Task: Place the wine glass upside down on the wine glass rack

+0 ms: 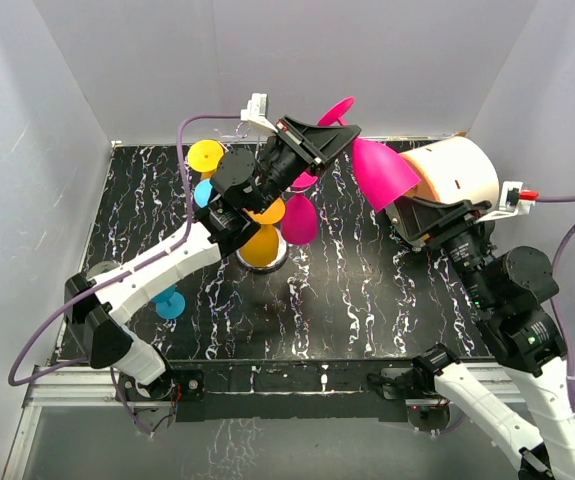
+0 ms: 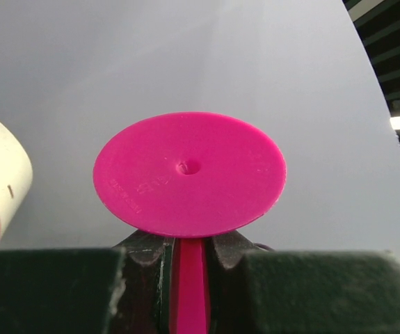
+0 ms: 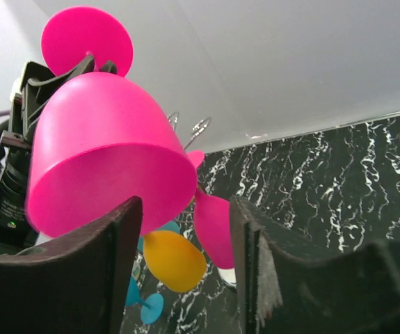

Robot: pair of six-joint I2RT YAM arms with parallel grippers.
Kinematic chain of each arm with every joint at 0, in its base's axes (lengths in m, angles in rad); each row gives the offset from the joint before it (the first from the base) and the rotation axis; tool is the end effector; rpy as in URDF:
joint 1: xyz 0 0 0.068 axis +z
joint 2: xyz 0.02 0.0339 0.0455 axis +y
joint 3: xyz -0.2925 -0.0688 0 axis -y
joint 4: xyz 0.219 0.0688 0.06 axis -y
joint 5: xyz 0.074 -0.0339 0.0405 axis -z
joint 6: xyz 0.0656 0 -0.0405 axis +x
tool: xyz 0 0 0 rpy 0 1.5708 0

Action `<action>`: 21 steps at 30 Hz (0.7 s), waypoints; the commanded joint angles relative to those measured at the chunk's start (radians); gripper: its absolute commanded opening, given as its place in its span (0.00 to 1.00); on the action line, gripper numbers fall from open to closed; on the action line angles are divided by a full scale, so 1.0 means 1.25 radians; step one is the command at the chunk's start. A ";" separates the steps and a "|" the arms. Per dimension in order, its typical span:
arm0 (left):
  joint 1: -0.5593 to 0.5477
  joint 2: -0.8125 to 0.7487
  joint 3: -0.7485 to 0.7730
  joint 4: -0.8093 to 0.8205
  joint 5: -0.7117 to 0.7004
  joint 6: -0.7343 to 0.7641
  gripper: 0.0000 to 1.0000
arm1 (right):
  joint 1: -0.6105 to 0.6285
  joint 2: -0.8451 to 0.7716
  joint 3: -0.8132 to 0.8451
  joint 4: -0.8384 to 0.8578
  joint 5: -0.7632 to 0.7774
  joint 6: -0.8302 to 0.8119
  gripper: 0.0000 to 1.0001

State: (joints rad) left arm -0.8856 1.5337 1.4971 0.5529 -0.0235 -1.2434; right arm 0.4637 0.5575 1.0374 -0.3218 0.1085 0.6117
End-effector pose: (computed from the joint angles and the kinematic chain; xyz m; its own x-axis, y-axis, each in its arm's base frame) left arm 0.2237 -0.2713 0.5267 -0.6203 -0.7369 -0.2687 0.5406 -0.1534 -0.8272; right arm 0.0710 0.0276 0.4445 -0.0851 0.5957 -0.7987 -0.3666 0.7266 0.5811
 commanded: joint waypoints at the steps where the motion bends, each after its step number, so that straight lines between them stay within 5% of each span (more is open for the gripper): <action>1: 0.003 -0.083 -0.030 0.044 -0.055 0.131 0.00 | 0.003 -0.065 0.015 -0.062 -0.002 -0.050 0.54; 5: 0.002 -0.123 -0.036 0.005 -0.053 0.243 0.00 | 0.003 -0.098 0.015 -0.089 0.028 -0.088 0.56; 10: 0.004 -0.183 -0.040 -0.071 0.097 0.339 0.00 | 0.003 -0.071 0.100 -0.172 0.004 -0.134 0.60; 21: 0.005 -0.217 -0.040 -0.232 0.288 0.638 0.00 | 0.003 0.061 0.246 -0.206 -0.209 -0.081 0.65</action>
State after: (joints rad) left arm -0.8837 1.2800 1.4425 0.3332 0.2218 -0.6388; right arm 0.4637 0.5804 1.2945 -0.5858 -0.0158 0.4805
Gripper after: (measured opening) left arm 0.098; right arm 0.637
